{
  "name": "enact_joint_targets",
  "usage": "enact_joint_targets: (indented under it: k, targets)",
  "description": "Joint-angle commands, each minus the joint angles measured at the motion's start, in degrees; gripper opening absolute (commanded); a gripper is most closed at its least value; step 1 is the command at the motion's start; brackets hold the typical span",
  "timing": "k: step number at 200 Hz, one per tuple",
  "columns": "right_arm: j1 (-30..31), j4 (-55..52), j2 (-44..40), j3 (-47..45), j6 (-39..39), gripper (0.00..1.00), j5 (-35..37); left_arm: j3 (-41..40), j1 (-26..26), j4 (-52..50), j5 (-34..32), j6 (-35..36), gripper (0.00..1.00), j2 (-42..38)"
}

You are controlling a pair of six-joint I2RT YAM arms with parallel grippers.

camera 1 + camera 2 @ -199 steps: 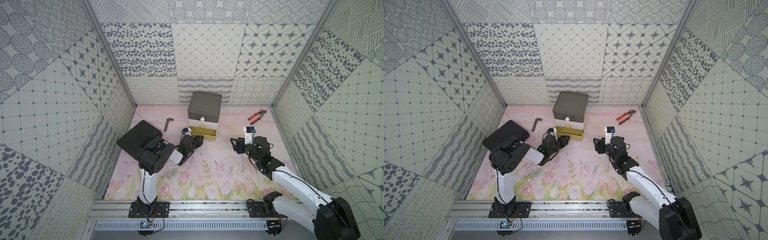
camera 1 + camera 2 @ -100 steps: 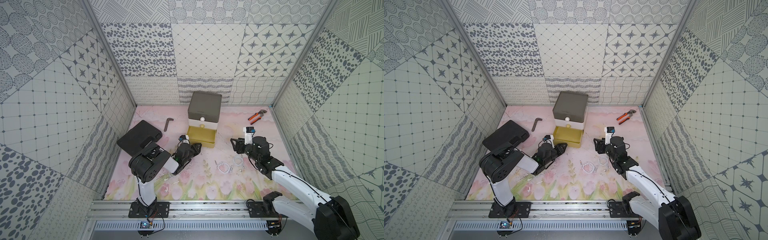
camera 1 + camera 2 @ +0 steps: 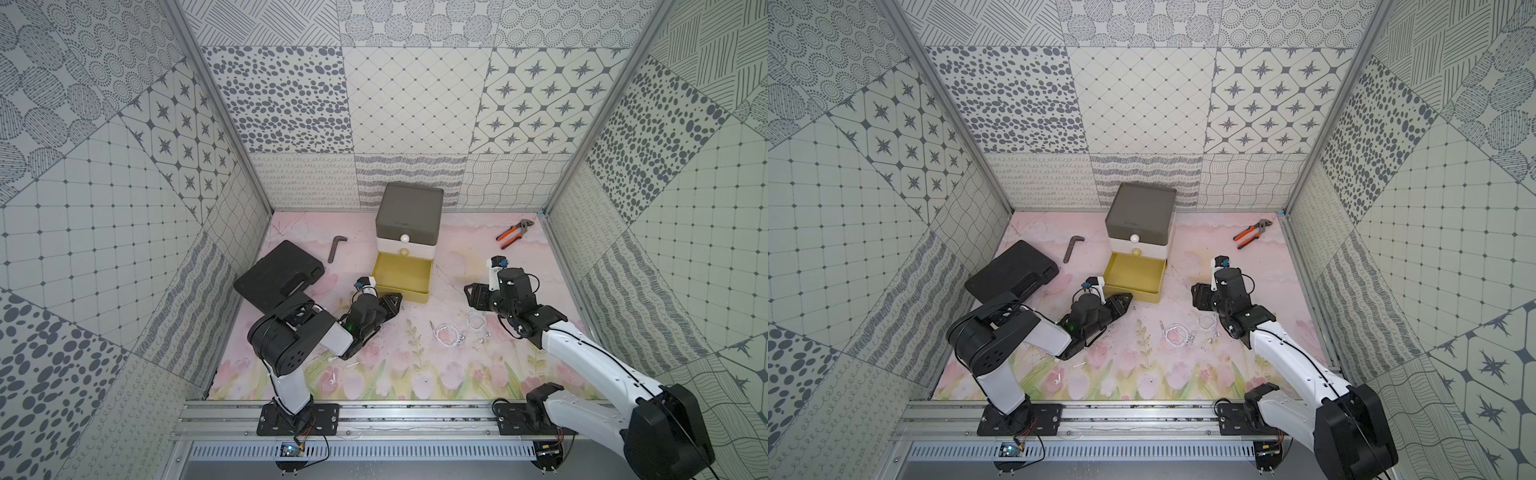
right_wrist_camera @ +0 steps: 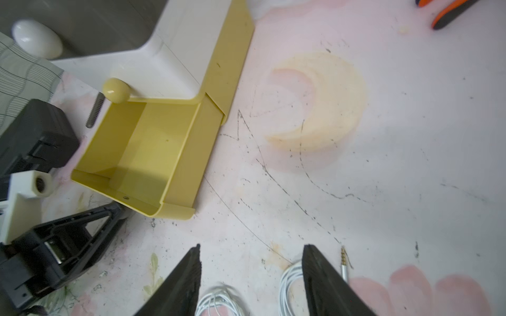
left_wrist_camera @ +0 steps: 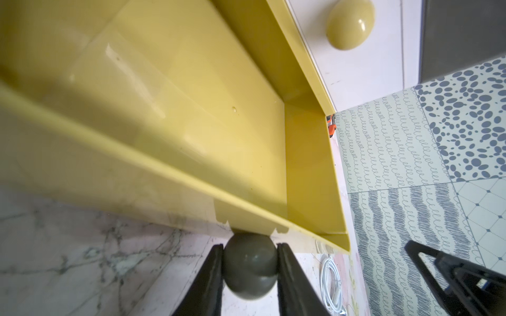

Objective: Place the wired earphones into the drawer by color
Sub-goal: Open the drawer in the storage box, then pick up the wired earphones from the center of the board.

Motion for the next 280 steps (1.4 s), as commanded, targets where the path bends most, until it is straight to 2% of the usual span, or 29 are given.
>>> enact_joint_targets:
  k: [1,24,48,64,117,164,224,280]
  targets:
    - [-0.2,-9.1,1.0,1.7,3.3,0.63,1.6,-0.6,-0.7,-0.4,-1.0,-0.4,0.32,-2.3]
    - [-0.2,-13.3,2.2,2.4,4.8,0.58,2.3,-0.7,-0.8,-2.0,-0.9,-0.1,0.43,-3.6]
    - [-0.3,-16.4,4.4,3.3,6.0,0.59,4.6,-0.7,-0.9,-5.6,-1.3,-0.1,0.61,-5.8]
    - [-0.7,-17.5,6.3,3.8,6.1,0.6,4.2,-1.1,-1.0,-8.2,-1.8,-0.2,0.67,-8.0]
    - [-3.0,-18.5,11.2,3.6,5.4,0.6,2.0,-2.9,-1.1,-23.0,-4.1,2.4,0.77,-21.4]
    - [-4.2,-18.4,15.1,4.3,3.8,0.53,0.8,-3.0,-1.0,-38.1,-5.4,6.7,0.84,-34.3]
    - [-4.5,-18.0,18.9,5.9,2.7,0.48,1.6,-1.1,-1.0,-56.2,-7.0,12.5,0.99,-44.4]
    - [-4.7,-17.7,21.1,6.9,2.3,0.37,1.3,-3.2,-0.9,-65.5,-11.1,13.9,0.99,-55.0]
